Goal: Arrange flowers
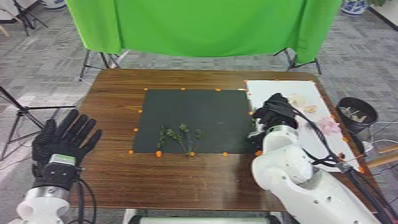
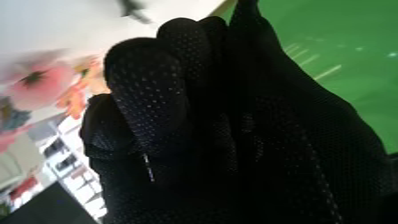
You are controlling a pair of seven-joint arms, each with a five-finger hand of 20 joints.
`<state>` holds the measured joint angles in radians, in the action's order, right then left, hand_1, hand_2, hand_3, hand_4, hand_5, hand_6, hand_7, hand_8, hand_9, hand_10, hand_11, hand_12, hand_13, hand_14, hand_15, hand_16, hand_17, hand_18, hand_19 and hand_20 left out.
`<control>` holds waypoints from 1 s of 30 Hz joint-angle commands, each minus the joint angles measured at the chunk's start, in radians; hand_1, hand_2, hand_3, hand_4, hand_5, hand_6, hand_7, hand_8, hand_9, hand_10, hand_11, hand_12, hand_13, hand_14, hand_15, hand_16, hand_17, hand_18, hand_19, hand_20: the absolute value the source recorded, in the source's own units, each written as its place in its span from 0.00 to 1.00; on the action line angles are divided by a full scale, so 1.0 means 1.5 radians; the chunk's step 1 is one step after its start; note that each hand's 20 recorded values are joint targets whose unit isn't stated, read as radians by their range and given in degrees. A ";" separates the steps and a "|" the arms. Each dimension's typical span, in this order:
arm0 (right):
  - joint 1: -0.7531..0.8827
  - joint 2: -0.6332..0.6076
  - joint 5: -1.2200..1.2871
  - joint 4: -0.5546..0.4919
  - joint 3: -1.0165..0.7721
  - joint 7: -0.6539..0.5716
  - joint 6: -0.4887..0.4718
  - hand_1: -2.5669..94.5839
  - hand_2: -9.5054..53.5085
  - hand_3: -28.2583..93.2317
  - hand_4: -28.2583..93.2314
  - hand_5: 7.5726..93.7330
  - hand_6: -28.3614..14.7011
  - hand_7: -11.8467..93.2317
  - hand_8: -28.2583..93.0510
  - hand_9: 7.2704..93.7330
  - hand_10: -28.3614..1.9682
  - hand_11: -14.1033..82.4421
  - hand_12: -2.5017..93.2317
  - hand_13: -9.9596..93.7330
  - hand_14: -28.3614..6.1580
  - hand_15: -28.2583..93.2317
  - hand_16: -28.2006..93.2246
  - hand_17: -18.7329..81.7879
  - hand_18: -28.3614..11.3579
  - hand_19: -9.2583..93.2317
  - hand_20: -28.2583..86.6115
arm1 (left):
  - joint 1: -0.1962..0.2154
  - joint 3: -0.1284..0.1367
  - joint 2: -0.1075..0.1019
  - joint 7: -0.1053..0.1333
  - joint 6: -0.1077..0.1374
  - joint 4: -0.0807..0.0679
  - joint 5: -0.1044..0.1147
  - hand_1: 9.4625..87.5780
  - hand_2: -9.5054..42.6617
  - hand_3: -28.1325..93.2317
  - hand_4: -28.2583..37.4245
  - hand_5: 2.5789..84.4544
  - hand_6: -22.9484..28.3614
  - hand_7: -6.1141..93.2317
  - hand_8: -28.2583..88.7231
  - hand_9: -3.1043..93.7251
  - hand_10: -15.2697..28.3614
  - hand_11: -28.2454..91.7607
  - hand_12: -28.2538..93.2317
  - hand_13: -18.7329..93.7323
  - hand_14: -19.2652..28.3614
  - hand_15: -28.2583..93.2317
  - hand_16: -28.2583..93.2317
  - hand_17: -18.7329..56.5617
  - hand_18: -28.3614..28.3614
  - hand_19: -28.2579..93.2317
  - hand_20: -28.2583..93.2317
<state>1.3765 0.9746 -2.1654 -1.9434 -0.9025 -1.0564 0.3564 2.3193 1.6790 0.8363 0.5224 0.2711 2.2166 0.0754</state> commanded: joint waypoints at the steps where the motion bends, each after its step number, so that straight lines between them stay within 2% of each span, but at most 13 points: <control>1: -0.013 0.037 -0.133 0.085 0.020 -0.006 -0.035 0.52 0.00 0.88 0.04 0.70 0.49 0.41 0.26 0.82 0.38 0.37 0.32 0.90 0.57 0.64 0.48 0.67 0.07 1.00 0.51 | 0.002 -0.002 -0.001 -0.004 0.003 0.002 -0.002 0.24 0.50 0.82 0.00 0.48 0.63 0.23 0.16 0.43 0.72 0.43 0.34 0.42 0.73 0.56 0.18 0.14 0.77 0.57 0.32; 2: -0.017 0.041 -0.138 0.100 0.024 -0.005 -0.032 0.48 0.00 0.89 0.03 0.69 0.45 0.36 0.19 0.79 0.32 0.38 0.26 0.89 0.55 0.64 0.46 0.67 0.09 1.00 0.50 | -0.001 -0.002 -0.001 -0.004 0.005 0.001 -0.001 0.24 0.50 0.82 0.00 0.48 0.63 0.23 0.16 0.43 0.72 0.43 0.34 0.42 0.73 0.56 0.18 0.14 0.77 0.57 0.32; 4: -0.016 0.043 -0.152 0.113 0.020 -0.006 -0.066 0.43 0.00 0.88 0.01 0.66 0.38 0.26 0.17 0.75 0.24 0.34 0.21 0.90 0.55 0.64 0.44 0.71 0.14 1.00 0.46 | -0.004 -0.005 -0.003 0.001 0.008 0.002 0.008 0.24 0.50 0.82 0.00 0.48 0.63 0.23 0.16 0.43 0.72 0.43 0.34 0.42 0.73 0.56 0.18 0.14 0.77 0.57 0.32; 6: -0.014 0.045 -0.158 0.122 0.014 -0.007 -0.114 0.39 0.00 0.86 0.00 0.64 0.34 0.22 0.16 0.71 0.18 0.31 0.19 0.91 0.56 0.63 0.44 0.73 0.18 1.00 0.44 | -0.009 -0.005 -0.003 -0.004 0.009 -0.001 0.002 0.24 0.50 0.82 0.00 0.48 0.63 0.23 0.16 0.43 0.72 0.43 0.34 0.42 0.73 0.56 0.18 0.14 0.77 0.57 0.32; 8: -0.015 0.052 -0.132 0.127 0.006 -0.008 -0.156 0.36 0.00 0.83 0.00 0.63 0.30 0.20 0.16 0.69 0.14 0.29 0.18 0.90 0.55 0.63 0.44 0.74 0.19 1.00 0.42 | 0.003 0.000 -0.004 -0.001 0.004 0.002 0.003 0.24 0.50 0.82 0.00 0.48 0.63 0.23 0.16 0.43 0.72 0.43 0.34 0.42 0.73 0.56 0.18 0.14 0.77 0.57 0.32; 11: -0.013 0.062 -0.103 0.141 -0.002 -0.009 -0.193 0.33 0.00 0.79 0.00 0.63 0.27 0.18 0.16 0.67 0.10 0.27 0.18 0.89 0.53 0.64 0.44 0.74 0.21 1.00 0.42 | -0.005 -0.007 -0.002 -0.005 0.006 -0.002 0.004 0.24 0.50 0.82 0.00 0.48 0.63 0.23 0.16 0.43 0.72 0.43 0.34 0.42 0.73 0.56 0.18 0.14 0.77 0.57 0.32; 13: -0.016 0.068 -0.100 0.156 0.003 -0.011 -0.216 0.35 0.00 0.74 0.00 0.64 0.28 0.18 0.17 0.68 0.13 0.28 0.19 0.89 0.53 0.65 0.43 0.74 0.21 1.00 0.42 | -0.004 -0.009 -0.001 -0.005 0.011 -0.001 0.005 0.24 0.50 0.82 0.00 0.48 0.63 0.23 0.16 0.43 0.72 0.43 0.34 0.42 0.73 0.56 0.18 0.14 0.77 0.57 0.32; 16: -0.017 0.077 -0.081 0.166 0.005 -0.011 -0.246 0.41 0.00 0.67 0.00 0.65 0.30 0.18 0.17 0.70 0.16 0.29 0.19 0.89 0.54 0.66 0.43 0.74 0.22 1.00 0.44 | -0.001 -0.005 0.001 -0.012 0.005 -0.002 0.002 0.24 0.50 0.82 0.00 0.48 0.63 0.23 0.16 0.43 0.72 0.43 0.34 0.42 0.73 0.56 0.18 0.14 0.77 0.57 0.32; 19: -0.013 0.080 -0.082 0.177 0.012 0.007 -0.240 0.42 0.00 0.77 0.00 0.67 0.37 0.22 0.17 0.75 0.24 0.32 0.20 0.89 0.55 0.66 0.43 0.74 0.22 1.00 0.45 | -0.003 -0.006 0.003 -0.015 0.004 -0.002 0.000 0.24 0.50 0.82 0.00 0.48 0.63 0.23 0.16 0.43 0.72 0.43 0.34 0.42 0.73 0.56 0.18 0.14 0.77 0.57 0.32; 22: -0.010 0.085 -0.074 0.183 0.013 0.010 -0.243 0.51 0.00 0.86 0.00 0.73 0.47 0.28 0.17 0.80 0.36 0.36 0.22 0.90 0.58 0.66 0.43 0.73 0.22 1.00 0.46 | -0.005 -0.008 0.003 -0.018 0.005 -0.002 0.000 0.24 0.50 0.82 0.00 0.48 0.63 0.23 0.16 0.43 0.72 0.43 0.34 0.42 0.73 0.56 0.18 0.14 0.77 0.57 0.32; 24: -0.005 0.083 -0.079 0.185 0.016 0.013 -0.239 0.58 0.00 0.83 0.00 0.75 0.50 0.30 0.27 0.83 0.44 0.30 0.30 0.90 0.62 0.64 0.48 0.73 0.21 1.00 0.47 | -0.008 -0.009 0.005 -0.021 0.003 -0.004 -0.003 0.24 0.50 0.82 0.00 0.48 0.63 0.23 0.16 0.43 0.72 0.43 0.34 0.42 0.73 0.56 0.18 0.14 0.77 0.57 0.32; 26: -0.001 0.082 -0.075 0.188 0.016 0.018 -0.218 0.64 0.00 0.82 0.00 0.76 0.55 0.38 0.33 0.87 0.52 0.23 0.37 0.91 0.68 0.62 0.52 0.72 0.21 1.00 0.47 | -0.009 -0.011 0.005 -0.020 0.005 -0.004 0.000 0.24 0.50 0.82 0.00 0.48 0.63 0.23 0.16 0.43 0.72 0.43 0.34 0.42 0.73 0.56 0.18 0.14 0.77 0.57 0.32; 30: 0.002 0.077 -0.085 0.190 0.022 0.015 -0.183 0.68 0.00 0.83 0.00 0.75 0.63 0.51 0.35 0.90 0.57 0.22 0.39 0.93 0.74 0.58 0.55 0.74 0.25 1.00 0.46 | -0.008 -0.010 0.007 -0.023 0.006 -0.004 -0.002 0.24 0.50 0.82 0.00 0.48 0.63 0.23 0.16 0.43 0.72 0.43 0.34 0.42 0.73 0.56 0.18 0.14 0.77 0.57 0.32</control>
<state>1.3127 1.0849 -2.3078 -1.6993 -0.9114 -1.0384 0.0213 2.3054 1.6652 0.8350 0.5031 0.2757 2.2133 0.0747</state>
